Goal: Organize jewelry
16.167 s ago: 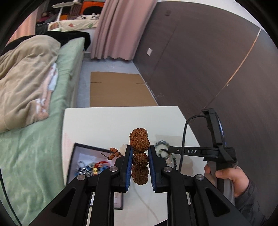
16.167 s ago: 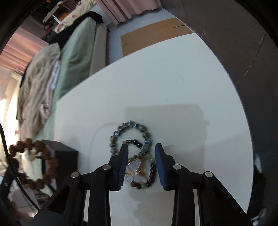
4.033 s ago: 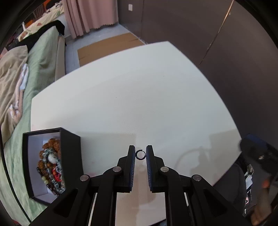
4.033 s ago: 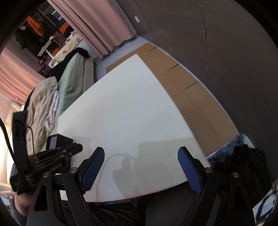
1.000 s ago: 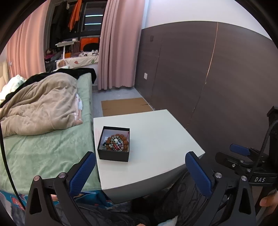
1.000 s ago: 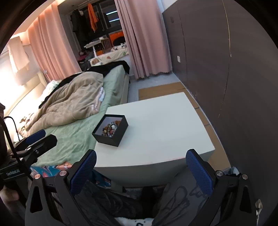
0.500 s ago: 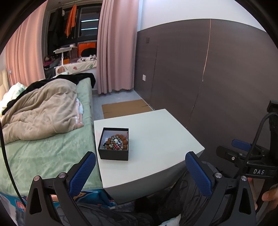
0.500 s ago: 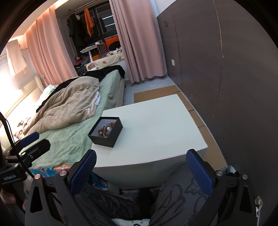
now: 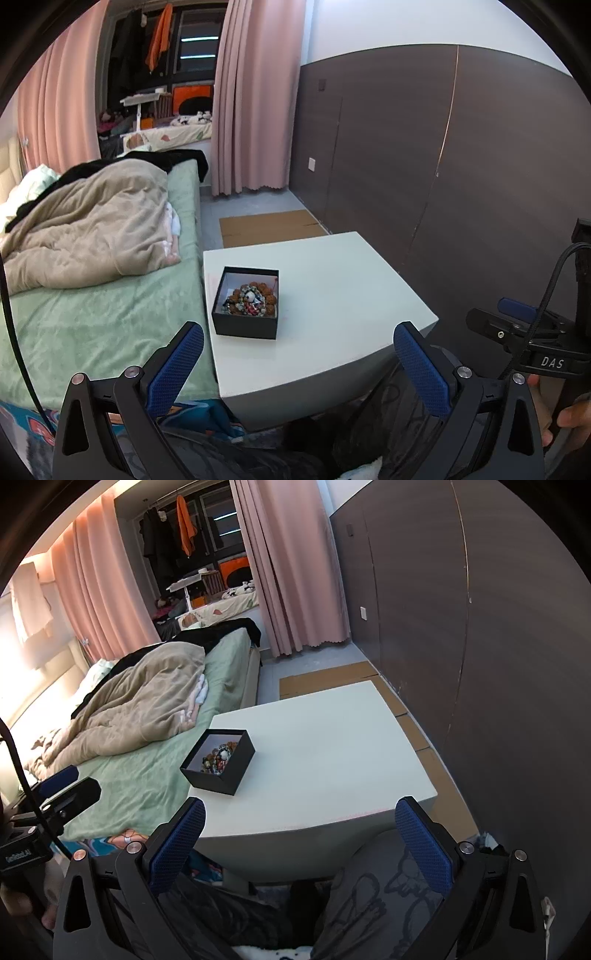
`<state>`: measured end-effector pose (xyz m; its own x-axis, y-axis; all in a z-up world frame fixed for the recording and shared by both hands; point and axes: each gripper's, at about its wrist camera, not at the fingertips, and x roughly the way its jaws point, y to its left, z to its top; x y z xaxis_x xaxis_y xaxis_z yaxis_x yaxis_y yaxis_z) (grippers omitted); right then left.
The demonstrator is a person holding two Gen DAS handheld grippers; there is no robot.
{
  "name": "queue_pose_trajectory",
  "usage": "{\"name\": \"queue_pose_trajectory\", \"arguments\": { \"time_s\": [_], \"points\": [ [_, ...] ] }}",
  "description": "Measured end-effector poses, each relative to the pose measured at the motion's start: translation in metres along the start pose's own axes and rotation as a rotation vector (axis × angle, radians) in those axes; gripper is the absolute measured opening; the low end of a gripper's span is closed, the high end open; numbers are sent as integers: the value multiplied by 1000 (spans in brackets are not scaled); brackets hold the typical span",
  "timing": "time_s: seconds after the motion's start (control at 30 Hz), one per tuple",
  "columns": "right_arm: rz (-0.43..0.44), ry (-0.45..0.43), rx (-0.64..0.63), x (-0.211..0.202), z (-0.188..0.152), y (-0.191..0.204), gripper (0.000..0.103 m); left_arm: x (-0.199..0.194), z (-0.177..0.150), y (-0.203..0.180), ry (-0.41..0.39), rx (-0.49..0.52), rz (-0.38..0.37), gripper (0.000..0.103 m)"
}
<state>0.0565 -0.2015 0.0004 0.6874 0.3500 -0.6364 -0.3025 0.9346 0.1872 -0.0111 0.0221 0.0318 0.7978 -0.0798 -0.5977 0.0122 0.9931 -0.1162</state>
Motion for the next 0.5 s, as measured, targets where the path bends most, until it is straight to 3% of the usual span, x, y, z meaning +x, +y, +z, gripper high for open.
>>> {"name": "queue_pose_trajectory", "arguments": {
  "time_s": [0.5],
  "points": [
    [0, 15, -30, 2, -2, 8, 103, 2, -2, -2, 13, 8, 6, 102]
  ]
}}
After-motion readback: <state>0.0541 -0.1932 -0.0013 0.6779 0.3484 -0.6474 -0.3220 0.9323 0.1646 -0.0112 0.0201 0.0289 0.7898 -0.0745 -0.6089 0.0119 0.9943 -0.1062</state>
